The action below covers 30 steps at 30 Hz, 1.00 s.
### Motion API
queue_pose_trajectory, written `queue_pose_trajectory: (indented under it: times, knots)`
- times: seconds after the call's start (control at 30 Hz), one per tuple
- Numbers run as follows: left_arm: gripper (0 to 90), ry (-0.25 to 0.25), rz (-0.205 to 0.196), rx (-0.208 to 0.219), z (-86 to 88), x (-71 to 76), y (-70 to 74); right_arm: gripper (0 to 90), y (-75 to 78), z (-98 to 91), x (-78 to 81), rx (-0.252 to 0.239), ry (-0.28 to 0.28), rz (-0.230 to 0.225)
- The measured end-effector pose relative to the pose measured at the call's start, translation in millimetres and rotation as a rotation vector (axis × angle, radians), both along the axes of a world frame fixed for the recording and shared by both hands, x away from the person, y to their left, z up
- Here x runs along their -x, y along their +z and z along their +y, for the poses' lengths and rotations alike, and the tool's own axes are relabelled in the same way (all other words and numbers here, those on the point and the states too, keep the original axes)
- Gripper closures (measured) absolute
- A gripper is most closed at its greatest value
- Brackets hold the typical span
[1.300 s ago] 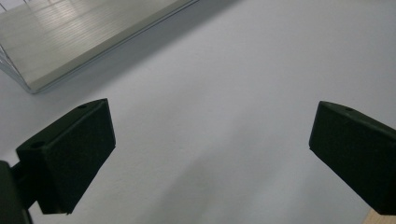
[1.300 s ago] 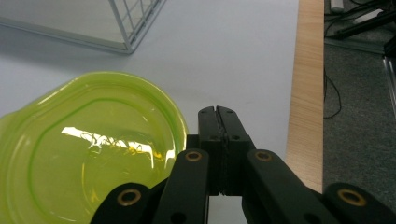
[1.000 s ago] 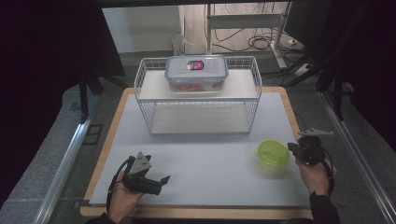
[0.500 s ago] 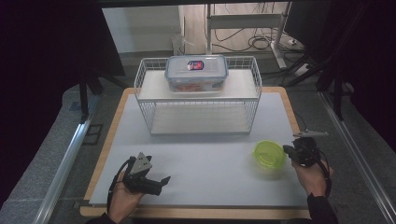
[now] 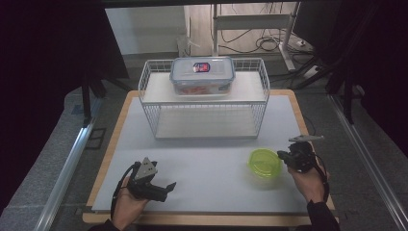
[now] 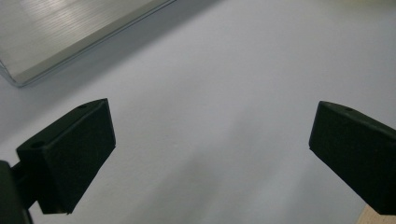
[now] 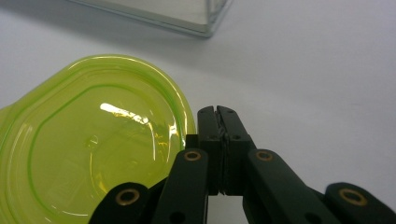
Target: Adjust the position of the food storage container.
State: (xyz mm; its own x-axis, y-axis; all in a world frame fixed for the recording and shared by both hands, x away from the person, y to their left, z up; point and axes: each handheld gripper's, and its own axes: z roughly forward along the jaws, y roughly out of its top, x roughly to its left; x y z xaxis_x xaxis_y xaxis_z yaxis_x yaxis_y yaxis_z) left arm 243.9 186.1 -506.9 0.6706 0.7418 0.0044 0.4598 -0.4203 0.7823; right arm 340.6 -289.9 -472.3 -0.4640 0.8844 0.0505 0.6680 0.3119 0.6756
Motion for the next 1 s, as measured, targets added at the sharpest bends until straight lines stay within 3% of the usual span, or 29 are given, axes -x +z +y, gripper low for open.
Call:
queue_pose_trajectory:
  times: [0.37, 1.0]
  knots:
    - [0.2, -0.003, 0.007, -0.005, -1.8, -0.1, -1.3, 88.8, -1.9, 19.7, 3.8, -0.014, 0.049, 0.005]
    - [0.2, -0.007, 0.024, -0.003, -2.9, -1.2, -3.5, 88.0, -7.0, 75.1, 8.0, -0.043, 0.162, 0.017]
